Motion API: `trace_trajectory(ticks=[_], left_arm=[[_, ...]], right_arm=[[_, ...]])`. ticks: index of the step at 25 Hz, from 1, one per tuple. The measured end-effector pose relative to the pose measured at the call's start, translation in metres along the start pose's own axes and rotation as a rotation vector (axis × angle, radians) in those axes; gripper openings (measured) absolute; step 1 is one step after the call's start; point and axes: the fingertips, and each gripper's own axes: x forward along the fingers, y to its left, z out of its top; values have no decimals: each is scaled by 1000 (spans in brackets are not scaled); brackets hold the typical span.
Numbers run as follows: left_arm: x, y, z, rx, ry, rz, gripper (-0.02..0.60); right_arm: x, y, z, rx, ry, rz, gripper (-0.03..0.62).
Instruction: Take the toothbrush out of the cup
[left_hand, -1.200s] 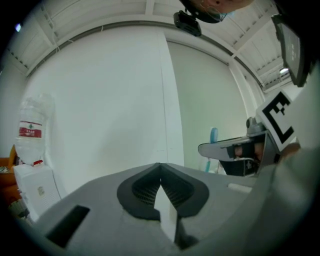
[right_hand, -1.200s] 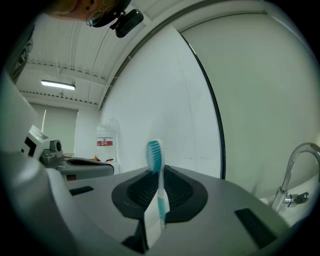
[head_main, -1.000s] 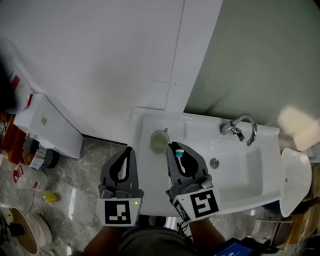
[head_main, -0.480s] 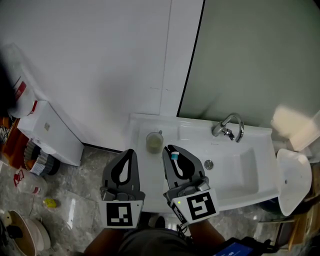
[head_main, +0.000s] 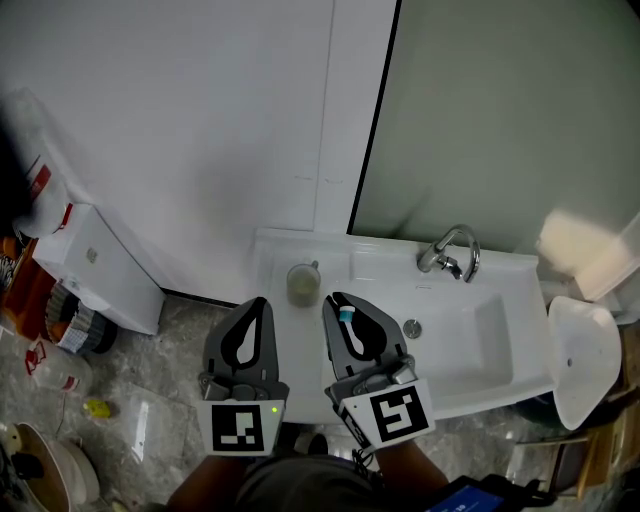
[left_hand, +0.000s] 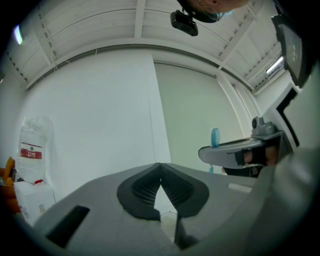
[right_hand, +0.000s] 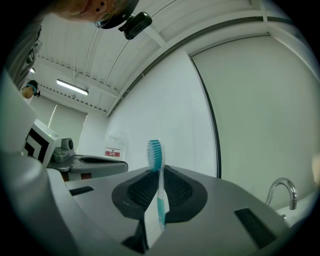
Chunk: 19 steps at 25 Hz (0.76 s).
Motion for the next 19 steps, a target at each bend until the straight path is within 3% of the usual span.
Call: trace_trajectory(ticks=[19], left_arm=[[9,-6,-1,4,6,-5,14]], right_arm=[[1,-12,-1,5,-19,-12,34]])
